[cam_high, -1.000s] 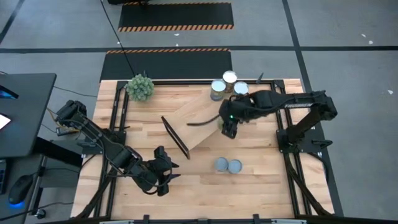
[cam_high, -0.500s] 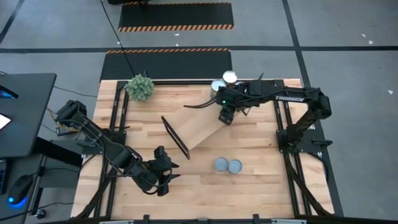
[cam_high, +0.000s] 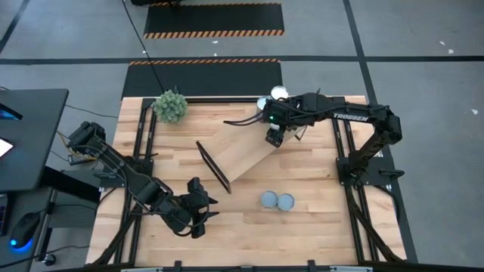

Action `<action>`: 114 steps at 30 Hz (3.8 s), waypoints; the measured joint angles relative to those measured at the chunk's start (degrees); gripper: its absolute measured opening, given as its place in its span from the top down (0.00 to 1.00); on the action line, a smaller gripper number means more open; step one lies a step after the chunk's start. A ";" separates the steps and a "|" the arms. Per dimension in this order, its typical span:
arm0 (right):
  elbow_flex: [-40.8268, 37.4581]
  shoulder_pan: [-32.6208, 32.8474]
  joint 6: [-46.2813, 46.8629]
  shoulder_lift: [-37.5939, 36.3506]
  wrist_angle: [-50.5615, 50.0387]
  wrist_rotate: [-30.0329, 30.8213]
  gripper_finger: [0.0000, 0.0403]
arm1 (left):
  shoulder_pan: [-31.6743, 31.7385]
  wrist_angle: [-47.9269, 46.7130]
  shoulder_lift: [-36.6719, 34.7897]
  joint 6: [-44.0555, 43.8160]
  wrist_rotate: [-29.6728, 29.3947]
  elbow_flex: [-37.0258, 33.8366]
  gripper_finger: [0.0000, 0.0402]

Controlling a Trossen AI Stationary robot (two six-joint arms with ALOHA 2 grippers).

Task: Pick and place cans onto a shelf
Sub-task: Put the canned oranges on the shelf, then put the canned mixed vegetables on the shelf

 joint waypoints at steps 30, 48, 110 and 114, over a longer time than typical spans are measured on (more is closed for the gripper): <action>0.00 0.79 -10.19 -0.03 0.52 3.18 0.01 | 0.00 -0.02 0.00 -0.02 0.13 0.00 0.57; 0.00 0.85 -14.55 -0.05 0.76 5.63 0.01 | 0.00 -0.04 0.00 -0.02 0.13 0.00 0.57; 7.27 5.86 -7.12 -7.04 -4.79 6.14 0.01 | -0.62 -1.21 -0.11 -2.48 15.23 -0.02 0.57; 7.27 9.92 -2.53 -7.04 -5.36 6.47 0.01 | -1.82 -5.52 -0.11 -3.92 15.58 -0.02 0.57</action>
